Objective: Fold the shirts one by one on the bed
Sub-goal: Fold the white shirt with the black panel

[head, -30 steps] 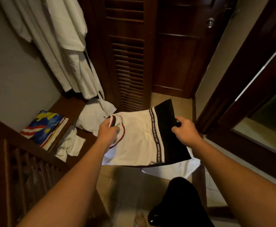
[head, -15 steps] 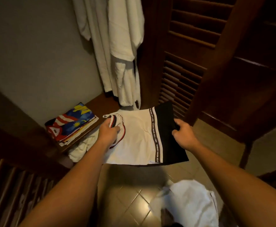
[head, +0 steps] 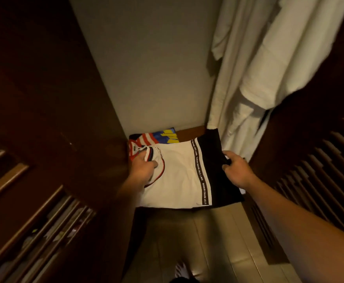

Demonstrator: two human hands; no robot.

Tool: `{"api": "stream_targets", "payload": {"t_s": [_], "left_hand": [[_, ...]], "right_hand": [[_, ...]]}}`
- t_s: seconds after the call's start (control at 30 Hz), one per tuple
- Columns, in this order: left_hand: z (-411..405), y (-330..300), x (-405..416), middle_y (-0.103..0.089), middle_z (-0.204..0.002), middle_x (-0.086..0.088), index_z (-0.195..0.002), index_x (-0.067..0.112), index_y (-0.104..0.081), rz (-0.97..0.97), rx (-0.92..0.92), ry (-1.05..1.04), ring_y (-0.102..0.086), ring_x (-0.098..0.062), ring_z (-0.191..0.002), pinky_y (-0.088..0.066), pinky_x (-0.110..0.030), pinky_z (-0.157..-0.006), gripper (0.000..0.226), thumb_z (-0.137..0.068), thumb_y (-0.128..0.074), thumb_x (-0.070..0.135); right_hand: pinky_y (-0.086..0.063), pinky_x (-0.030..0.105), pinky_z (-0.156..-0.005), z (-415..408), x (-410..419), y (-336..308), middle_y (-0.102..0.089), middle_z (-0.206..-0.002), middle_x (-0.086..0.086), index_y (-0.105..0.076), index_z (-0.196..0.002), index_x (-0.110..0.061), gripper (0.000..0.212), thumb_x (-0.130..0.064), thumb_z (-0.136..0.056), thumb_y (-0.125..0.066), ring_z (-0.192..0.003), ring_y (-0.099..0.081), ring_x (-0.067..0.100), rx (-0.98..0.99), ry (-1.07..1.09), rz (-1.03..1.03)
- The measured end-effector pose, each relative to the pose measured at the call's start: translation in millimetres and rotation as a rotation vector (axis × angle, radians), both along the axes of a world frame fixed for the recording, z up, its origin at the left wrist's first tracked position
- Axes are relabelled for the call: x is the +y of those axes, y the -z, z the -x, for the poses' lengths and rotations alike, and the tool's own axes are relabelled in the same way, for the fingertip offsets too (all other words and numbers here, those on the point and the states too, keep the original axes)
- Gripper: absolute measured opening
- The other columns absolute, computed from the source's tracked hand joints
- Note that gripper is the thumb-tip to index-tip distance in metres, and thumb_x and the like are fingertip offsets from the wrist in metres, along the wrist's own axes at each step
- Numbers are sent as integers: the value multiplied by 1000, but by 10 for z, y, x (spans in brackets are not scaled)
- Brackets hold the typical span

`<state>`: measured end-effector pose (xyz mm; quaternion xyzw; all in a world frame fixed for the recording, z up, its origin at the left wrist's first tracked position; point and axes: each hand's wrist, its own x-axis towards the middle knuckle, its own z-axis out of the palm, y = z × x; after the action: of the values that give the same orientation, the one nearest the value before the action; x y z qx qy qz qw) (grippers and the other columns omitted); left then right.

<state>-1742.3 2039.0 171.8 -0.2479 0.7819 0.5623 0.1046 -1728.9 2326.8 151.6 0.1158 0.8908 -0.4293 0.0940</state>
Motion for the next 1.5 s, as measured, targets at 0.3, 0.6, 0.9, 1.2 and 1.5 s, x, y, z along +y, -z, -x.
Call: {"api": "stream_targets", "payload": {"t_s": [0.3,0.6,0.9,1.2,1.5], "left_hand": [[928,296,-431,-68,-112,-12,-135,14,-62,41,113,-118,-66,-37,-103,-53,-45,-94,52,-87,-61,-6],[1878,2076,-528,-65,-113,-7,-139,12,-59,43,266,-309,-63,-29,-104,-54,-40,-95,53,-91,-54,-11],[2507,3728,-544,-64,-133,-5,-144,27,-54,-6,333,-334,-63,-28,-117,-52,-52,-104,62,-93,-51,-8],[3169,3726,-827,-63,-91,-7,-133,20,-63,72,462,-328,-59,-19,-71,-47,-18,-55,61,-90,-45,-19],[3973,3582,-1231,-62,-96,-16,-135,-1,-58,116,501,-329,-55,-30,-92,-39,-9,-43,56,-91,-37,-27]], "right_hand": [[-52,36,-97,1521,-565,515,-67,-123,3,-59,-134,-27,52,1,-92,-50,-112,-64,27,95,-152,16],[-57,41,-93,2776,-807,2270,-66,-126,2,-56,-139,-25,49,0,-97,-51,-110,-65,24,182,-259,110],[-52,22,-63,3498,-909,3739,-63,-125,5,-56,-139,-20,46,0,-98,-54,-89,-64,12,296,-189,226],[-49,21,-58,4147,-1113,3902,-63,-112,3,-58,-135,-18,43,1,-97,-55,-79,-61,9,348,-148,226],[-50,20,-56,4981,-1478,3919,-62,-101,3,-56,-138,-16,43,-2,-98,-57,-73,-61,10,380,-110,210]]}}
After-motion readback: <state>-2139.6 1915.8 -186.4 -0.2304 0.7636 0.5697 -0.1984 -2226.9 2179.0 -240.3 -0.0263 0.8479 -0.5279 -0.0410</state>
